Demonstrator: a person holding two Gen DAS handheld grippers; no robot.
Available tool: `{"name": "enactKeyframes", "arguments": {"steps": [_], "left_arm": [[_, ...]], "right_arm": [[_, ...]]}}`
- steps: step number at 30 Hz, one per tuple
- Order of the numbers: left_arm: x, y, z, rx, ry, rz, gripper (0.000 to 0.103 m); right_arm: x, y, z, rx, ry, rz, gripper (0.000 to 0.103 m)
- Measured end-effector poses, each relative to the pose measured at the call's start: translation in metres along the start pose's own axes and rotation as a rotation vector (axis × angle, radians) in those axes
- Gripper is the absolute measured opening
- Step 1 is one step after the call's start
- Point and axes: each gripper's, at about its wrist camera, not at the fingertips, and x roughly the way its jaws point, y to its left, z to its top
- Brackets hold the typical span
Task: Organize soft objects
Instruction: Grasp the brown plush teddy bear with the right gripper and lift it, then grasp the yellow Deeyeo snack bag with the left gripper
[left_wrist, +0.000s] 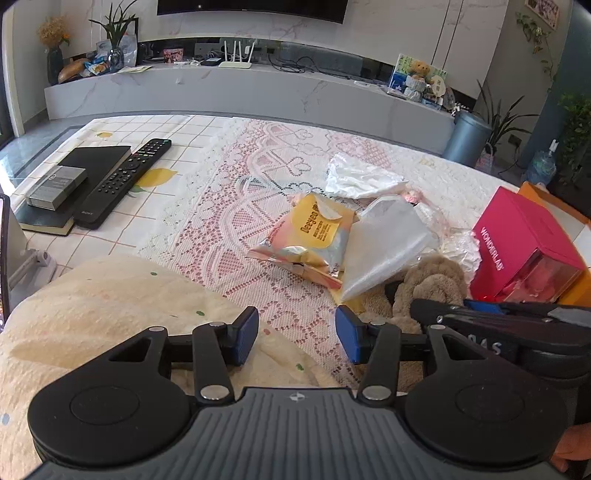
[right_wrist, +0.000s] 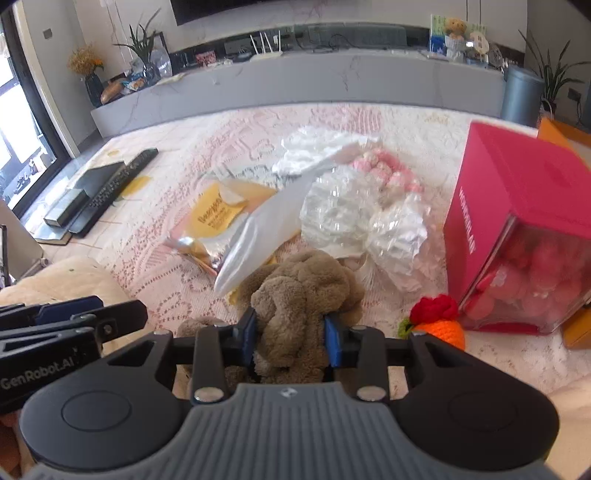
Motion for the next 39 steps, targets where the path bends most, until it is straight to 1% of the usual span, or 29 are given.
{"name": "enactKeyframes", "arguments": {"steps": [3,5,7,10,11,13,15,17,18,20,22,25,28,29,32,36,37,39], "left_arm": [[-0.005,0.004,0.004,-0.017,-0.010,-0.035,0.057],[-0.010,0.009,0.009,-0.030,-0.030,-0.059,0.057],[-0.014,0.015,0.018,-0.035,-0.058,-0.050,0.057],[-0.013,0.023,0.036,-0.014,-0.095,0.004,0.057],[-0.011,0.025,0.042,-0.005,-0.097,0.015,0.060],[-0.002,0.029,0.053,0.018,-0.094,0.000,0.066],[0.010,0.025,0.061,0.055,-0.078,-0.011,0.068],[0.024,0.018,0.065,0.097,-0.069,-0.005,0.073],[0.032,0.013,0.067,0.124,-0.063,-0.006,0.075],[0.047,0.001,0.066,0.191,-0.038,-0.013,0.082],[0.063,-0.008,0.064,0.243,-0.002,-0.026,0.083],[0.085,-0.011,0.061,0.260,0.060,-0.030,0.084],[0.101,-0.008,0.059,0.250,0.117,-0.026,0.085],[0.105,-0.007,0.058,0.252,0.125,-0.015,0.087],[0.110,-0.012,0.059,0.272,0.132,-0.012,0.088],[0.122,-0.024,0.056,0.342,0.140,0.017,0.089],[0.125,-0.024,0.055,0.347,0.139,0.021,0.089],[0.129,-0.022,0.055,0.325,0.145,0.020,0.090]], "right_arm": [[-0.018,-0.002,0.008,-0.022,-0.043,0.006,0.036],[-0.032,-0.003,0.016,-0.044,-0.074,0.004,0.036],[-0.043,-0.005,0.024,-0.072,-0.106,-0.004,0.036],[-0.056,-0.008,0.039,-0.096,-0.154,-0.010,0.037],[-0.061,-0.008,0.045,-0.103,-0.176,-0.009,0.037],[-0.068,-0.007,0.057,-0.120,-0.221,-0.009,0.037],[-0.068,-0.004,0.067,-0.144,-0.255,-0.009,0.037],[-0.058,-0.002,0.074,-0.153,-0.249,-0.007,0.037],[-0.050,-0.002,0.076,-0.156,-0.238,-0.004,0.037],[-0.030,0.001,0.077,-0.178,-0.203,-0.020,0.037],[-0.010,0.002,0.072,-0.203,-0.162,-0.040,0.037],[0.012,0.001,0.059,-0.227,-0.112,-0.070,0.037],[0.023,-0.005,0.051,-0.228,-0.090,-0.078,0.038],[0.025,-0.005,0.049,-0.231,-0.092,-0.076,0.039],[0.028,-0.005,0.049,-0.239,-0.094,-0.073,0.040],[0.030,-0.005,0.051,-0.225,-0.088,-0.070,0.041],[0.031,-0.006,0.051,-0.225,-0.086,-0.071,0.041],[0.032,-0.007,0.050,-0.222,-0.084,-0.070,0.041]]}}
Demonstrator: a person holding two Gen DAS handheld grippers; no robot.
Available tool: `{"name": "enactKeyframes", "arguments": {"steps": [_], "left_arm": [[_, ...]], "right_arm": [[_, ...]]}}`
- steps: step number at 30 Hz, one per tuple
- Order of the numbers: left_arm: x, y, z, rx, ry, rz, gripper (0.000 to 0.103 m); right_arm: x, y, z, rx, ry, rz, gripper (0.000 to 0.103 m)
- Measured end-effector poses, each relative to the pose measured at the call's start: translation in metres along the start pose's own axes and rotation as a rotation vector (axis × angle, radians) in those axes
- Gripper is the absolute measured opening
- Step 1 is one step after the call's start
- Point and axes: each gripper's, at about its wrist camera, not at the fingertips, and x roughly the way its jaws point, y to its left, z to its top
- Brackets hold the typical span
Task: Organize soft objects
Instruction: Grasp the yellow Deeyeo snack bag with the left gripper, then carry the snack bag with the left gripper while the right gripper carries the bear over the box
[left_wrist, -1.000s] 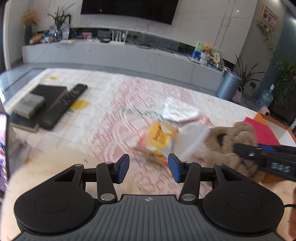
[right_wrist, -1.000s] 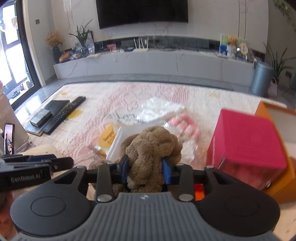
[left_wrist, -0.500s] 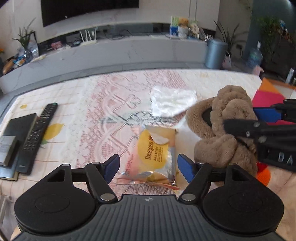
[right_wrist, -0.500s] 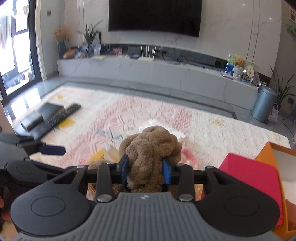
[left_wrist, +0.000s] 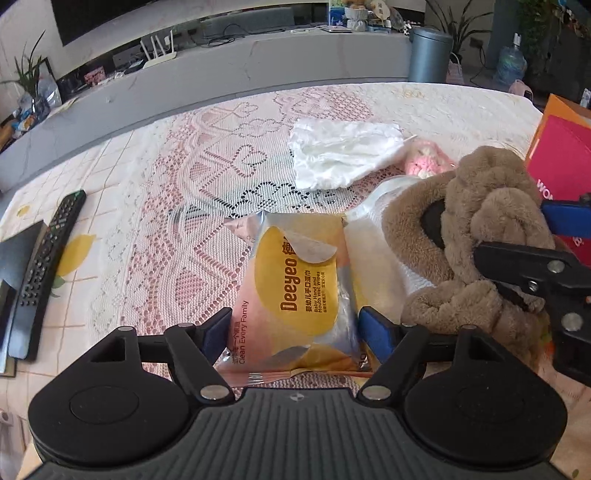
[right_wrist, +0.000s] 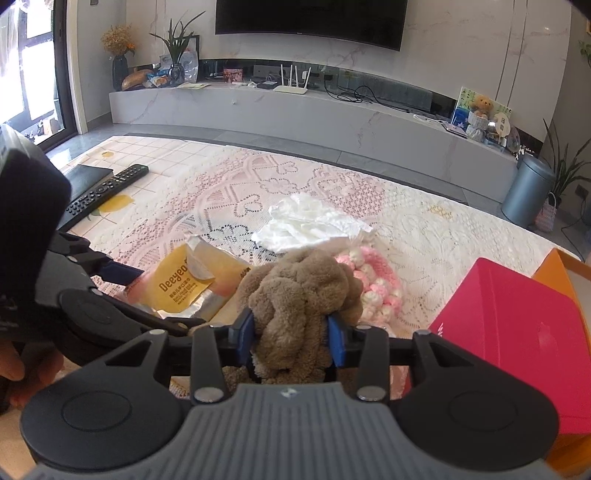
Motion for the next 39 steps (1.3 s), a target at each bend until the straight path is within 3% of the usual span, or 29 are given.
{"name": "enactKeyframes", "arguments": {"steps": [3,5,10,18,23,29,39], "left_arm": [[-0.003,0.003,-0.001,-0.022,-0.016,-0.003,0.077],[-0.006,0.002,-0.002,-0.025,-0.027,0.033,0.071],[-0.015,0.006,-0.003,-0.061,-0.063,0.045,0.062],[-0.072,0.014,0.001,-0.162,-0.221,0.032,0.062],[-0.108,0.006,0.006,-0.196,-0.257,-0.019,0.062],[-0.151,-0.019,0.013,-0.176,-0.302,-0.069,0.062],[-0.194,-0.090,0.030,-0.082,-0.344,-0.247,0.062]], "right_arm": [[0.000,-0.001,-0.001,0.007,-0.005,0.004,0.041],[0.000,0.000,-0.002,0.001,-0.006,0.004,0.041],[-0.001,0.003,-0.003,-0.047,-0.010,0.009,0.041],[-0.037,-0.003,0.012,-0.034,-0.085,0.036,0.040],[-0.071,-0.012,0.019,-0.026,-0.134,0.040,0.040],[-0.120,-0.037,0.018,0.001,-0.198,0.027,0.040],[-0.200,-0.109,-0.001,0.051,-0.270,-0.050,0.040]]}}
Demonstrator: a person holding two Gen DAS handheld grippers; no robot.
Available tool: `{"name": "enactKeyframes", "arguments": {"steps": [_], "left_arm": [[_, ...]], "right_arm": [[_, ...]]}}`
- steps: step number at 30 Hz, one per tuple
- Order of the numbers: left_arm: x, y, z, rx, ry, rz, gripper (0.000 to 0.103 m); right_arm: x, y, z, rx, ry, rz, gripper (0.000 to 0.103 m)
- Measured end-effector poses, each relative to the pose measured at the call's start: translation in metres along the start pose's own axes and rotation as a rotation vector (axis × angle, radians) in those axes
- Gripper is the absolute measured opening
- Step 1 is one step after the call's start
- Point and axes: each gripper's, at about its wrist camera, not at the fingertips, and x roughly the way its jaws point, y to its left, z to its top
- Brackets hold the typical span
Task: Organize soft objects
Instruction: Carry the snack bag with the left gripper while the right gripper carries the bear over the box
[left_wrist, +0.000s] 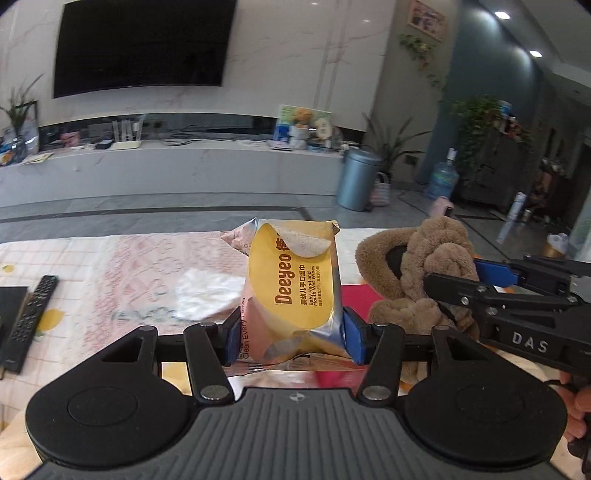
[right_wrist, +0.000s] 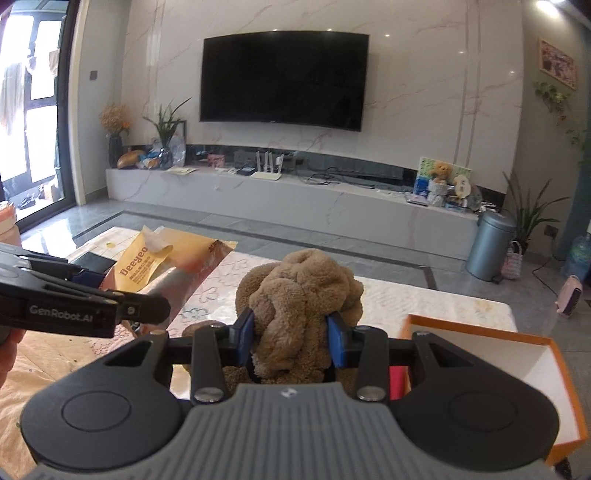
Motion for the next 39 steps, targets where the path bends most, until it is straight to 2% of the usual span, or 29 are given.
{"name": "enactKeyframes", "arguments": {"steps": [7,12,15,18,22,32,39], "left_arm": [[0.020,-0.060,0.012,0.045,0.024,-0.127,0.062],[0.047,-0.105,0.019,0.079,0.073,-0.219,0.062],[0.065,-0.132,0.022,0.128,0.088,-0.221,0.062],[0.083,-0.154,0.023,0.142,0.120,-0.256,0.062],[0.109,-0.174,0.022,0.136,0.173,-0.289,0.062],[0.168,-0.202,0.015,0.172,0.274,-0.285,0.062],[0.206,-0.208,0.003,0.131,0.355,-0.298,0.061]], "right_arm": [[-0.038,-0.064,-0.004,0.001,-0.003,-0.112,0.040],[-0.054,-0.110,-0.007,0.042,0.023,-0.170,0.040],[-0.058,-0.130,-0.009,0.032,0.040,-0.210,0.040],[-0.059,-0.150,-0.012,0.026,0.062,-0.230,0.040],[-0.049,-0.171,-0.017,0.003,0.099,-0.260,0.040],[-0.001,-0.218,-0.032,-0.046,0.209,-0.281,0.040],[0.043,-0.241,-0.048,-0.123,0.302,-0.292,0.040]]}}
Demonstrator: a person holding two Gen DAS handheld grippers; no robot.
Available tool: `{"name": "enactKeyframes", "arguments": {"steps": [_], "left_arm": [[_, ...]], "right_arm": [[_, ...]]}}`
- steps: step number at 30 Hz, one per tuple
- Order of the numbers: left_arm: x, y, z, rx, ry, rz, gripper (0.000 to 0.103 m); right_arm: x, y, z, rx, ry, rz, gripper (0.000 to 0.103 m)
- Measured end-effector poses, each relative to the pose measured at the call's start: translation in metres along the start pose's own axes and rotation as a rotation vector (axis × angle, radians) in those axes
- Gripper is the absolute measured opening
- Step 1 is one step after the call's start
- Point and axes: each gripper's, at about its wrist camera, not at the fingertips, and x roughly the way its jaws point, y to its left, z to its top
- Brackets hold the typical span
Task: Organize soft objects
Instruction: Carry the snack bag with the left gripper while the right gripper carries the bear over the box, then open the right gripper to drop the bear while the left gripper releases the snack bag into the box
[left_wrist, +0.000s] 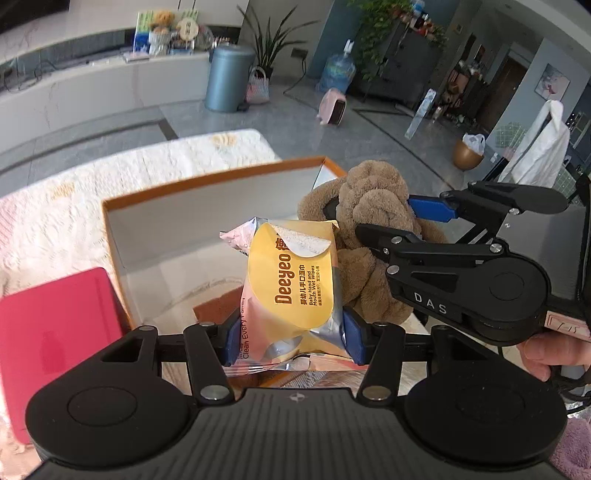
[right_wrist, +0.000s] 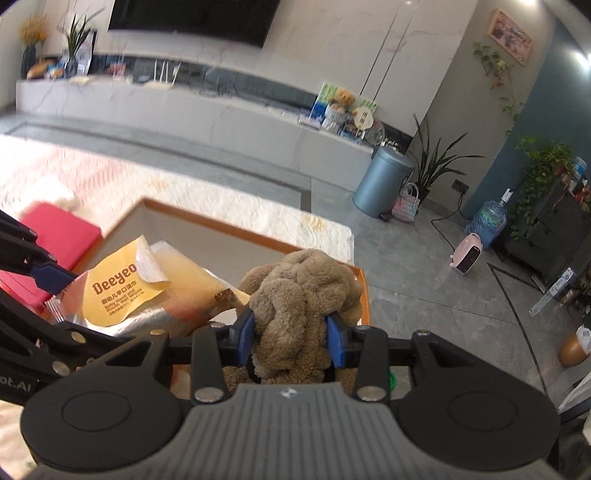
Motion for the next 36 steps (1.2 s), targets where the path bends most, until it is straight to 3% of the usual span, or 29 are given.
{"name": "enactKeyframes", "arguments": {"steps": [12,16,20,26,31,36], "left_arm": [[0.031,0.018,-0.001,-0.067,0.058,-0.036,0.062],[0.039,0.018,-0.002,-0.048,0.071,0.019,0.062],[0.045,0.021,-0.007,-0.068,0.107,0.006,0.062],[0.041,0.020,-0.010,-0.060,0.103,0.016,0.066],[0.030,0.016,-0.001,-0.044,0.055,0.028,0.082],[0.006,0.010,0.003,-0.021,0.008,0.033,0.082]], "right_arm": [[0.059,0.004,-0.005,-0.012,0.141,0.053,0.040],[0.074,0.004,-0.007,0.001,0.200,0.059,0.041],[0.085,0.004,-0.011,0.023,0.242,0.082,0.042],[0.085,0.005,-0.012,0.037,0.256,0.082,0.046],[0.070,0.004,-0.007,0.025,0.229,0.053,0.058],[0.048,0.001,0.001,0.035,0.198,0.023,0.062]]}}
